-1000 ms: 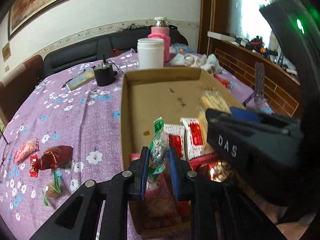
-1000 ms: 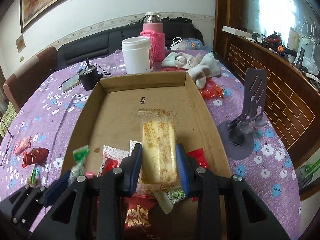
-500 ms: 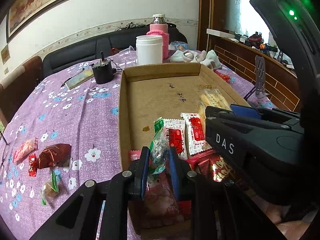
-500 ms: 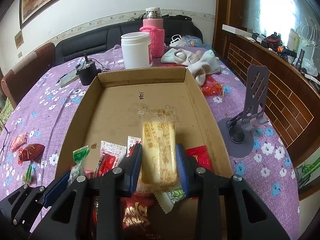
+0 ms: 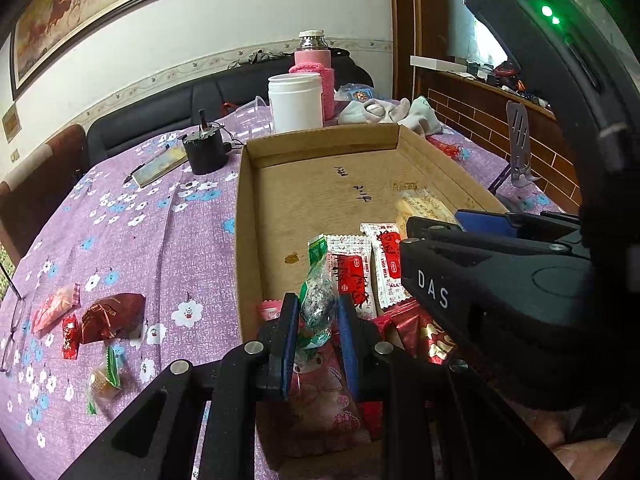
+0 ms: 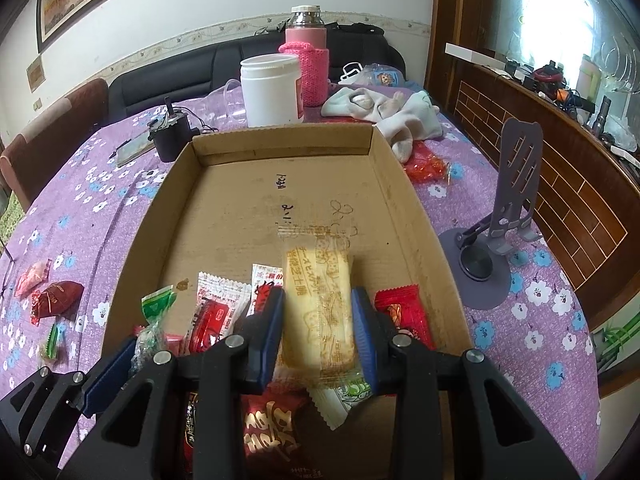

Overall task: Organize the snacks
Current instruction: 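Lower the biscuit bar and green candy into the tray and open both grippers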

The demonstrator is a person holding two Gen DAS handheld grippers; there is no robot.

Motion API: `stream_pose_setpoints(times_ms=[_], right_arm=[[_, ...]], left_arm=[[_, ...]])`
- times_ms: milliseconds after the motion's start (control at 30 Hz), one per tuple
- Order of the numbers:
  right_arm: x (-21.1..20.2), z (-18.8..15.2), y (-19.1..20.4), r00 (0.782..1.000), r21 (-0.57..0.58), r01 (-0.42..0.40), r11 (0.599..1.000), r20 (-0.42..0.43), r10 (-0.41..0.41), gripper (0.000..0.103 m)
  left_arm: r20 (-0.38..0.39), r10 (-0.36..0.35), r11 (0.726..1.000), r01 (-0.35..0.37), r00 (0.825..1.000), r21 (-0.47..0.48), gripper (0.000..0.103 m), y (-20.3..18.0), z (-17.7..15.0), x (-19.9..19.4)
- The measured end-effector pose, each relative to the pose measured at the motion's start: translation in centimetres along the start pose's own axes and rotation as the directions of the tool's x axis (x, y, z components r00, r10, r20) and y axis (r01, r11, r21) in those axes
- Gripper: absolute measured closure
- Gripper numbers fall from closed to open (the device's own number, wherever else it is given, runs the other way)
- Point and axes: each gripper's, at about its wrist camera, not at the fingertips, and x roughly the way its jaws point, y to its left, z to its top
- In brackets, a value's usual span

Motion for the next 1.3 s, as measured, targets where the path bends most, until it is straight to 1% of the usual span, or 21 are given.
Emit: stream_pose_setpoints(times_ms=[600, 1300], right_arm=[[0.19, -0.11, 0.12, 1.000, -0.005, 0.005, 1.000, -0.003, -0.005, 0.071], [0.00, -0.17, 0.18, 1.000, -0.004, -0.005, 1.000, 0.006, 0.005, 0.070]], left_arm=[[0.003, 0.004, 1.000, -0.004, 1.000, 0.006, 0.084, -0.15, -0.01, -0.12], [0.013, -0.011, 1.000, 0.011, 1.000, 0.005, 0.084, -0.08, 0.14, -0.60]])
